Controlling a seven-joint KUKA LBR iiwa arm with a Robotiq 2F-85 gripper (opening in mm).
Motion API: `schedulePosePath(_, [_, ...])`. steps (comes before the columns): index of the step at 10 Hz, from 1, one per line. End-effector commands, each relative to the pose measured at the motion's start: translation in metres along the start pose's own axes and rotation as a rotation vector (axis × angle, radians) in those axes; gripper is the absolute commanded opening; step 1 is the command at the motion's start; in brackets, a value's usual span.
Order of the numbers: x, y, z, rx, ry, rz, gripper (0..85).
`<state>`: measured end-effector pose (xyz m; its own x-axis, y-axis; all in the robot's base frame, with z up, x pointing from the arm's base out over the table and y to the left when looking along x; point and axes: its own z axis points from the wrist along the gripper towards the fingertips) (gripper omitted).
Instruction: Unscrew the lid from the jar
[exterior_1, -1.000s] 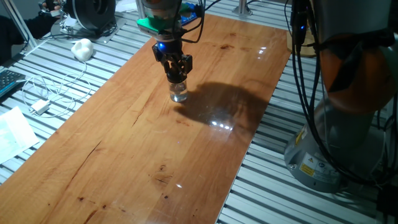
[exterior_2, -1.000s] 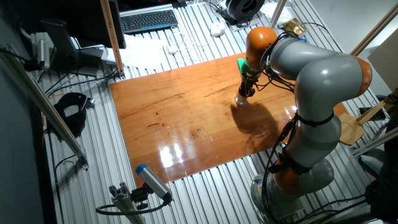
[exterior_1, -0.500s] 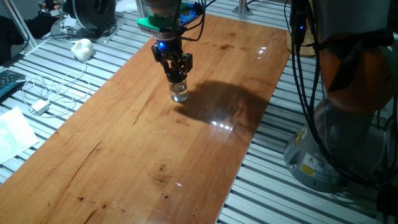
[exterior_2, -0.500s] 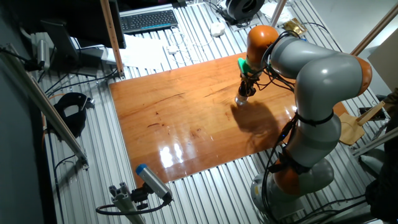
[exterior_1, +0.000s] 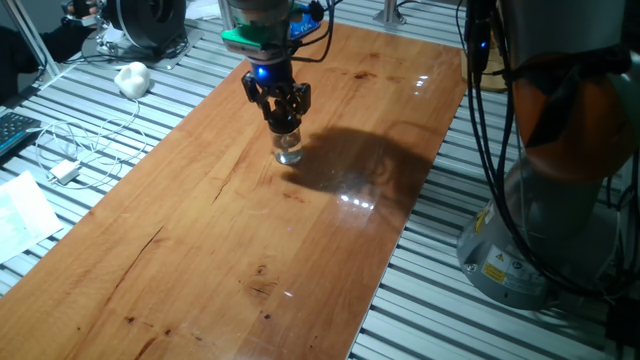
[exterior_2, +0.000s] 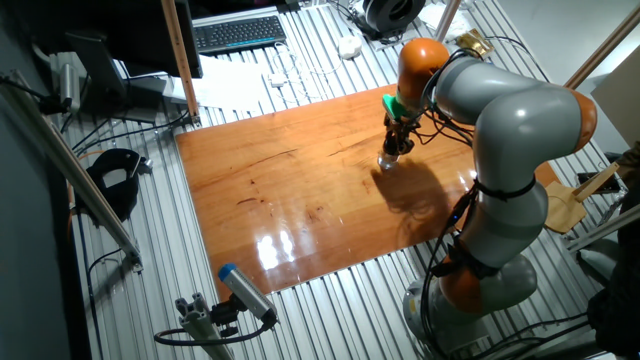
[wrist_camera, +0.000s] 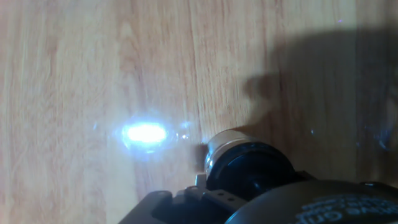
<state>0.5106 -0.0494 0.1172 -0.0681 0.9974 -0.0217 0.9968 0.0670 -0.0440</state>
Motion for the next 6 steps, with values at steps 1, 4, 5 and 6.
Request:
schedulePosePath(1, [0.0001,0.0,0.0001,0.001,0.002,-0.026,34.0])
schedulePosePath(4, [0.0008,-0.0001,0.0002,0.014,0.011,-0.099,34.0])
schedulePosePath(5, [0.0019,-0.0007,0.0004,0.019,0.009,-0.131,34.0])
schedulePosePath(6, [0.0029,-0.001,-0.0001,0.019,0.001,-0.161,34.0])
